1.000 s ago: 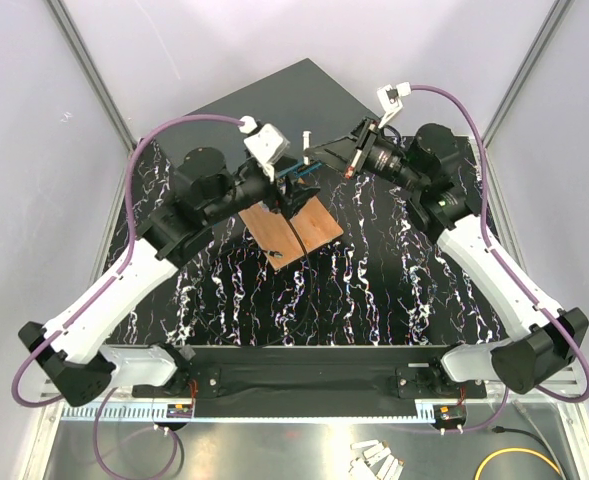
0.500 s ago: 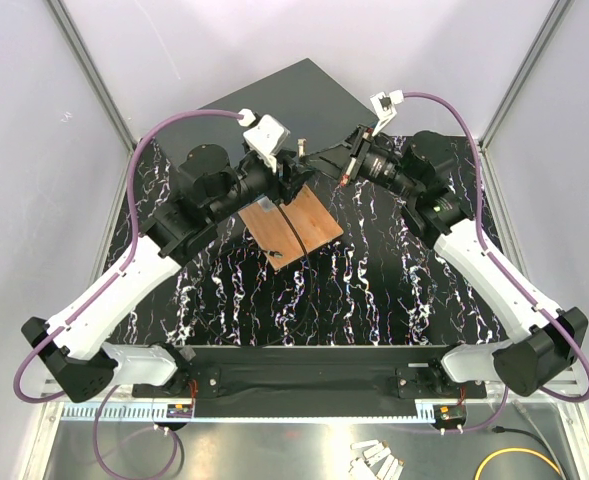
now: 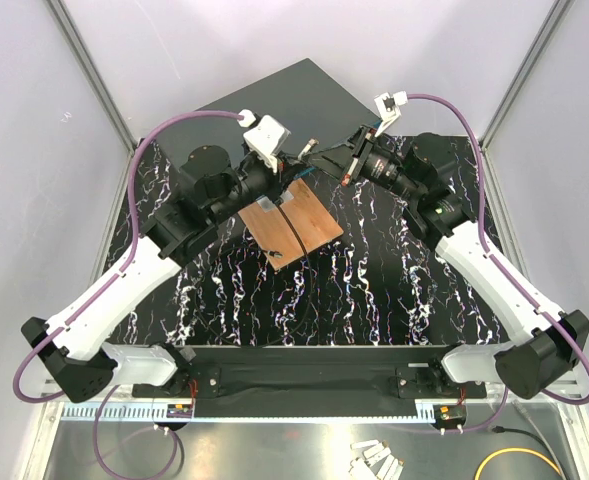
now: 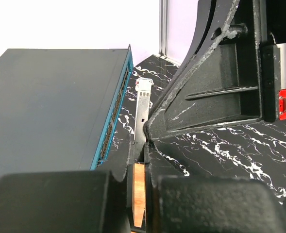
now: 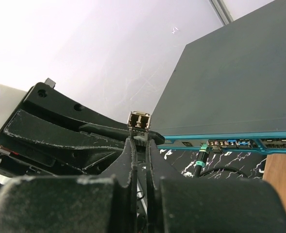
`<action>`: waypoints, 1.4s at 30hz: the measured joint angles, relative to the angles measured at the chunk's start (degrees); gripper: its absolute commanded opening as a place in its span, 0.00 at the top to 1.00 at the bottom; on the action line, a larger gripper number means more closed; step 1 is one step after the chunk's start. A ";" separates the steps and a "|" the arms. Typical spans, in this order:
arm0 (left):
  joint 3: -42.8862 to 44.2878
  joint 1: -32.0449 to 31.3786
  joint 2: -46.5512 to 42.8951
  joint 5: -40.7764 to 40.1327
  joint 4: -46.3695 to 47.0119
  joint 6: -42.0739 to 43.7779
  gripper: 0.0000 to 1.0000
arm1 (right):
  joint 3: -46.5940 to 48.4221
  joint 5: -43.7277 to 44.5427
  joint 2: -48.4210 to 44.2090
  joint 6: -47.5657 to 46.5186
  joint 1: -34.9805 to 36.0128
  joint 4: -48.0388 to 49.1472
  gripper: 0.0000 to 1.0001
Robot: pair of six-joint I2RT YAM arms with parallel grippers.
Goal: Insert the plug into the switch port
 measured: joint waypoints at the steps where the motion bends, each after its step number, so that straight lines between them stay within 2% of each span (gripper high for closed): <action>1: 0.00 0.00 -0.02 -0.13 0.00 0.00 1.00 | -0.02 -0.02 -0.07 0.07 0.00 -0.17 0.78; 2: -0.11 0.00 -0.07 -0.17 -0.02 0.02 1.00 | -0.02 -0.02 -0.17 0.15 0.00 -0.42 0.72; 3: -0.33 -0.02 -0.13 -0.15 0.00 0.07 1.00 | -0.02 -0.13 -0.26 -0.02 0.00 -0.72 0.59; 6: -1.90 0.00 -1.05 -0.35 -0.04 1.14 1.00 | 0.66 -1.97 -0.61 -1.92 -0.13 -4.48 0.39; 9: -4.13 0.22 -2.69 -0.44 -0.28 3.63 1.00 | 3.39 -4.48 -0.61 -7.58 -0.68 -12.15 0.32; 10: -4.74 0.22 -3.32 -0.39 -0.61 4.52 1.00 | 4.81 -5.60 -0.66 -10.27 -1.18 -15.45 0.22; 12: -6.25 0.20 -5.14 0.42 -1.22 7.82 1.00 | 7.58 -7.89 -0.85 -16.02 -2.14 -21.55 0.16; 15: -8.63 0.24 -8.35 3.72 -1.73 14.12 1.00 | 12.07 -11.54 -1.16 -26.51 -2.99 -32.28 0.17; 19: -12.55 -0.37 -13.07 7.82 -1.90 24.59 1.00 | 19.61 -15.34 0.48 -36.26 -2.99 -45.90 0.26; 22: -13.88 -2.19 -14.38 8.68 -2.10 33.22 1.00 | 26.47 -18.25 4.31 -41.72 -2.99 -53.99 0.28; 26: -15.98 -4.63 -14.67 8.61 -2.14 43.43 1.00 | 29.03 -20.52 7.48 -46.42 -2.80 -61.29 0.28; 34: -20.37 -7.78 -14.69 6.25 -0.79 57.18 1.00 | 29.81 -20.63 9.16 -51.36 -0.11 -68.59 0.28; 42: -20.70 -8.63 -14.69 5.81 -0.39 60.87 1.00 | 32.04 -17.79 10.62 -53.00 2.93 -68.96 0.36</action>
